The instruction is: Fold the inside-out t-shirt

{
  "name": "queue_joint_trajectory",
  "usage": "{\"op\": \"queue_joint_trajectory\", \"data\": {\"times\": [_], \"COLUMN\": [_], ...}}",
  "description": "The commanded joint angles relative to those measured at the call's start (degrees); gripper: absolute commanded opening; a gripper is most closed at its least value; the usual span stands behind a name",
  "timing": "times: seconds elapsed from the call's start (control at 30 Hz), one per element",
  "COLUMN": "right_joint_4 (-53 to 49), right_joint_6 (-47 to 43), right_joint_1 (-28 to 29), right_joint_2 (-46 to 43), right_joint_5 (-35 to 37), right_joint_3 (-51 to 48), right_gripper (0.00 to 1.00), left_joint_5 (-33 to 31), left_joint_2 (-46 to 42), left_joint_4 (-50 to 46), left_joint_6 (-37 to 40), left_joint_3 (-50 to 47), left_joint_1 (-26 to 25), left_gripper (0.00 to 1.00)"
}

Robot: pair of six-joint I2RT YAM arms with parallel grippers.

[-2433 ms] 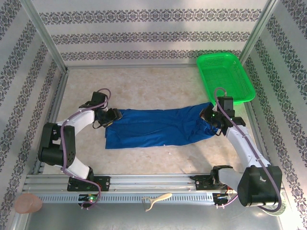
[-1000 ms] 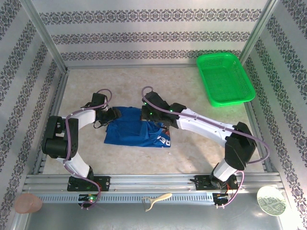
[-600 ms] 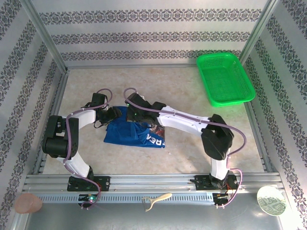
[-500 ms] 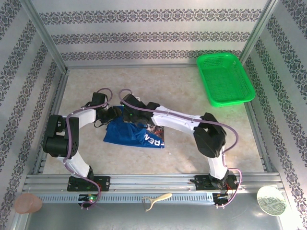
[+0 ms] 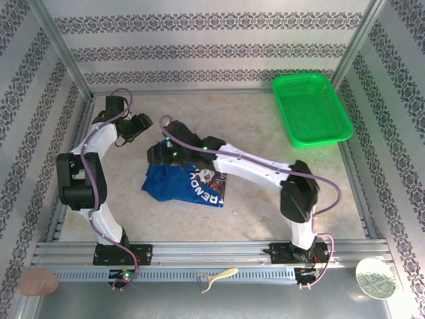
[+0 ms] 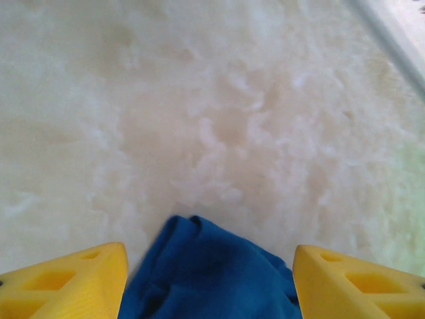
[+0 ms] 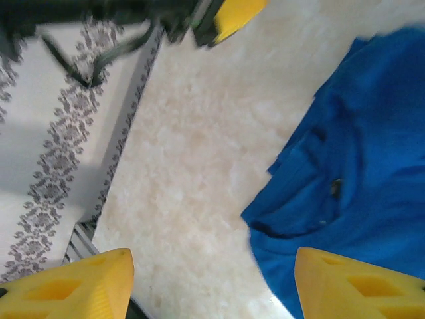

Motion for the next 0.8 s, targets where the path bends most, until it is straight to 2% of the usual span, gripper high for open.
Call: {"op": "queue_joint_trajectory", "data": {"times": [0.0, 0.23, 0.37, 0.5, 0.6, 0.77], "right_joint_4": [0.5, -0.9, 1.5, 7.9, 12.0, 15.6], "right_joint_6": [-1.9, -6.6, -8.5, -6.8, -1.6, 8.4], "right_joint_1": [-5.2, -13.1, -17.6, -20.5, -21.3, -21.4], "right_joint_2": [-3.9, -5.7, -3.6, 3.1, 6.8, 2.0], "right_joint_5": [0.4, 2.0, -0.2, -10.1, -13.6, -6.1], "right_joint_3": [-5.8, -14.0, -18.3, -19.2, -21.7, -34.8], "right_gripper": [0.65, 0.65, 0.63, 0.54, 0.51, 0.52], "left_joint_5": [2.4, 2.5, 1.3, 1.5, -0.1, -2.3], "left_joint_2": [-7.3, -26.9, -32.3, -28.6, -23.5, -12.6], "left_joint_4": [-6.0, -5.1, -1.0, 7.0, 10.1, 9.5], "left_joint_6": [1.3, -3.3, -9.6, -15.8, -16.1, -11.2], "left_joint_3": [-4.5, -25.4, -32.9, -38.2, -38.8, -32.0], "left_joint_1": [-0.5, -6.2, -10.8, -14.3, -14.6, -14.6], "left_gripper": [0.67, 0.67, 0.67, 0.67, 0.67, 0.68]}}
